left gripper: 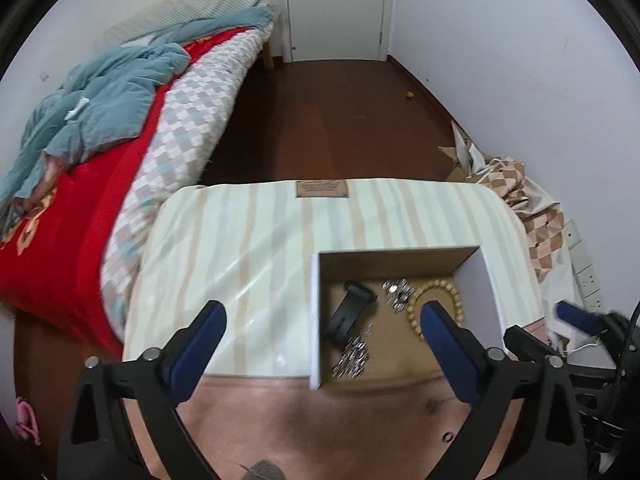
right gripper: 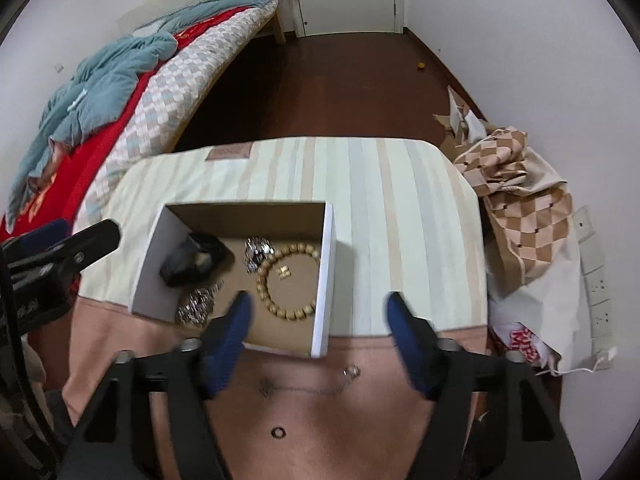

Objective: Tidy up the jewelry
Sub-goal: 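Move both tools back toward the thin silver chain and last black ring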

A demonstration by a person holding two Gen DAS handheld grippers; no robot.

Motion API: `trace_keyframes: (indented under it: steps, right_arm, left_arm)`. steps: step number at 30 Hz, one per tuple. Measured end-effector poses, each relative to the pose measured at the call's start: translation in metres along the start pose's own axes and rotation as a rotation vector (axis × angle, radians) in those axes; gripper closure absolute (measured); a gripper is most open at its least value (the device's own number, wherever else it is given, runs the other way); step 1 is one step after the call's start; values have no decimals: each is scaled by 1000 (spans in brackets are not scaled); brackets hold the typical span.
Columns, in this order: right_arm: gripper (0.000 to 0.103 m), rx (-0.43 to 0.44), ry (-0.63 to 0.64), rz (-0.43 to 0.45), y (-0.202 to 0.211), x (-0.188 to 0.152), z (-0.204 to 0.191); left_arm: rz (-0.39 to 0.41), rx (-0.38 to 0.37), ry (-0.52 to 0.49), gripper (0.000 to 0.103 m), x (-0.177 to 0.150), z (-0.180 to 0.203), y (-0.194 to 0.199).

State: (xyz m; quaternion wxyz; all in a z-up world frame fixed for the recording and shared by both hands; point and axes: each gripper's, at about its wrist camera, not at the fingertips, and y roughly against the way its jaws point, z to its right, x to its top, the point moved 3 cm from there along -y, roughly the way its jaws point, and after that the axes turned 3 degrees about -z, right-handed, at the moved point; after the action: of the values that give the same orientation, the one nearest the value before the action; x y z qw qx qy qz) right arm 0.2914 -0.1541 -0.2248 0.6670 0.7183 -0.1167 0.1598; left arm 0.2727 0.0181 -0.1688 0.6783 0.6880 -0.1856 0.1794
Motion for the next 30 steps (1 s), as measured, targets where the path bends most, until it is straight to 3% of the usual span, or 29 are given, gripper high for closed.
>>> trace_keyframes:
  steps: [1, 3, 7, 21, 30]
  right_arm:
    - [10, -12, 6, 5, 1, -3, -2]
    - [5, -33, 10, 16, 8, -10, -5]
    - [0, -69, 19, 43, 24, -21, -11]
    - [0, -104, 0, 175, 114, -55, -26]
    - [0, -48, -29, 193, 126, -74, -19]
  left_arm:
    - [10, 17, 1, 3, -6, -2, 4]
    - [22, 31, 9, 1, -15, -6, 11]
    - [56, 57, 24, 1, -29, -12, 29]
    - [169, 68, 29, 0, -63, -13, 109]
    - [176, 144, 59, 0, -83, -11, 102]
